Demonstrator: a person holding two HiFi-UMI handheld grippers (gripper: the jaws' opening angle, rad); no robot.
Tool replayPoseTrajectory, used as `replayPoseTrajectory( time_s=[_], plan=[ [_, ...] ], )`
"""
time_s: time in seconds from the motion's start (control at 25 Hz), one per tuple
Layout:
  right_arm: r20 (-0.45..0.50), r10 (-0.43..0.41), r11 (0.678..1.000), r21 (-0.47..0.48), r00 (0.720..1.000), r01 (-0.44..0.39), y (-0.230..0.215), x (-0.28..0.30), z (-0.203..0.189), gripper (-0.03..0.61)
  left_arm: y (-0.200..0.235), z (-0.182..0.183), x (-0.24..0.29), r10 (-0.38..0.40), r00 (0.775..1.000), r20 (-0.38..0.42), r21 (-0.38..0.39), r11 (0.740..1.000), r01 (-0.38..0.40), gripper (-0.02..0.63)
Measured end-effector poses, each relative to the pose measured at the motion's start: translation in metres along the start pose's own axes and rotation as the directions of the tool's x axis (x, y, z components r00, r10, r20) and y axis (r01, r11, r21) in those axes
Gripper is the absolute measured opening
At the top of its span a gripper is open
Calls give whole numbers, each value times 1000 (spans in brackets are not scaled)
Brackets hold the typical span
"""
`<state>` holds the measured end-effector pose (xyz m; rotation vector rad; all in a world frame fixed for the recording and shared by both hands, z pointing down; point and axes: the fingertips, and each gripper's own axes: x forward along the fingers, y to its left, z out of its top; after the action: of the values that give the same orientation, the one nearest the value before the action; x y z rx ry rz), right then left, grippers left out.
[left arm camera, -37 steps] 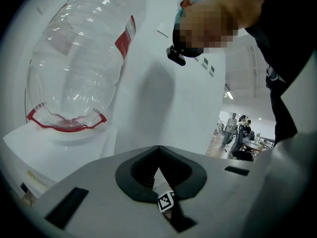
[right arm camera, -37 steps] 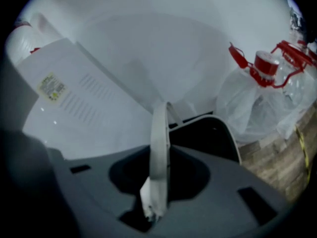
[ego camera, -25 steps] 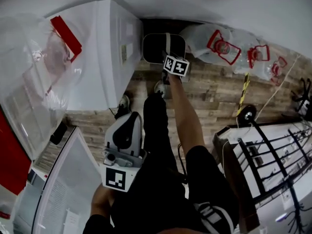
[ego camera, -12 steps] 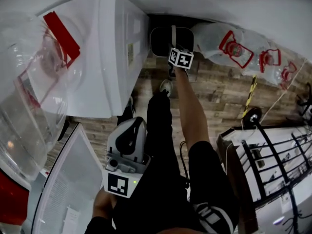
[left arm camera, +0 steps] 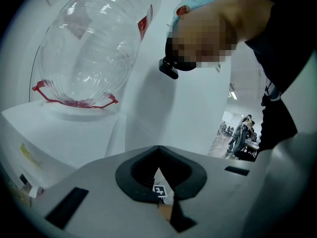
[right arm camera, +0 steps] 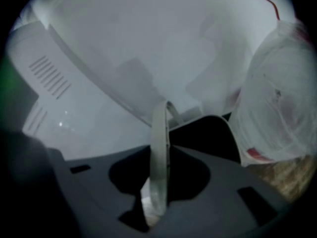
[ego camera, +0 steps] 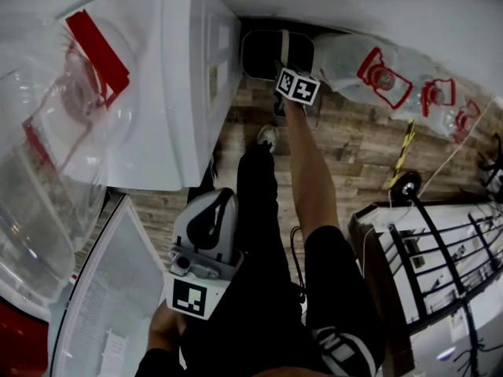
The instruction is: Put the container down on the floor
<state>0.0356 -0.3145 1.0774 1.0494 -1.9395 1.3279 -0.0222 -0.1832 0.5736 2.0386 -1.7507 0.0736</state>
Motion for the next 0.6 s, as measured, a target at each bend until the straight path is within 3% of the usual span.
replayPoseTrajectory(
  time_s=[0.32,0.6],
  plan=[
    [13,23,998,49,1000,-24,-2,8,2,98,3,-2,3,2,1000,-5,-3,1000,-2,28],
    [-31,-52,999,8,998,53,-18,12,-7,100,2,-5,4,-11,1000,-11,-14,1000,11,28]
  ],
)
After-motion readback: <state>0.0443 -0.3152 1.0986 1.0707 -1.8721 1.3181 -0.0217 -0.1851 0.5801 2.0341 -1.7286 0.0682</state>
